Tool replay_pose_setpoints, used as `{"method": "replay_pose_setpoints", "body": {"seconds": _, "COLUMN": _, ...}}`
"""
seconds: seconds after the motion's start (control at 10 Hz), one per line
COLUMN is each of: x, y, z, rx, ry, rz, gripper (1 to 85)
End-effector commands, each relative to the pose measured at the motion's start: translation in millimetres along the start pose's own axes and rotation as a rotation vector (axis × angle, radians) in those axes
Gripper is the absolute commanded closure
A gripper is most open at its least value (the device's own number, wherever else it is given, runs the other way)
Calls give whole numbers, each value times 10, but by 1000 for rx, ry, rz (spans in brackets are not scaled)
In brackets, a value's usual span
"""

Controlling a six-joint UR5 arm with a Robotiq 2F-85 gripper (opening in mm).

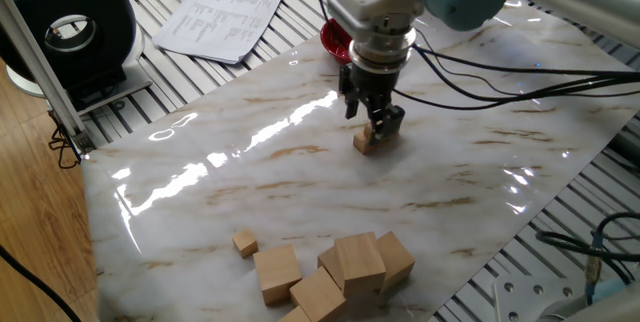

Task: Stack the blocks into a pyramid shape

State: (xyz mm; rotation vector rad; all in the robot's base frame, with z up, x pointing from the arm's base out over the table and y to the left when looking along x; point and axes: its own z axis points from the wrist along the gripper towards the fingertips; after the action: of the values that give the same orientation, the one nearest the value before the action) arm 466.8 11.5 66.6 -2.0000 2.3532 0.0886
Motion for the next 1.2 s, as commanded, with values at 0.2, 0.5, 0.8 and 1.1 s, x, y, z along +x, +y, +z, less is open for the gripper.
{"method": "replay_pose_setpoints", "body": {"seconds": 0.2, "x": -59, "y": -75, "z": 34, "rx": 17, "ry": -36, "rz": 20, "gripper": 243}}
{"method": "replay_pose_setpoints", "body": {"seconds": 0.5, "x": -32, "y": -65, "z": 76, "rx": 11, "ry": -56, "rz": 39, "gripper": 243}}
{"method": "replay_pose_setpoints", "body": {"seconds": 0.8, "x": -22, "y": -79, "z": 82, "rx": 14, "ry": -59, "rz": 30, "gripper": 243}}
{"method": "replay_pose_setpoints", "body": {"seconds": 1.1, "x": 91, "y": -15, "z": 57, "rx": -9, "ry": -69, "rz": 23, "gripper": 243}}
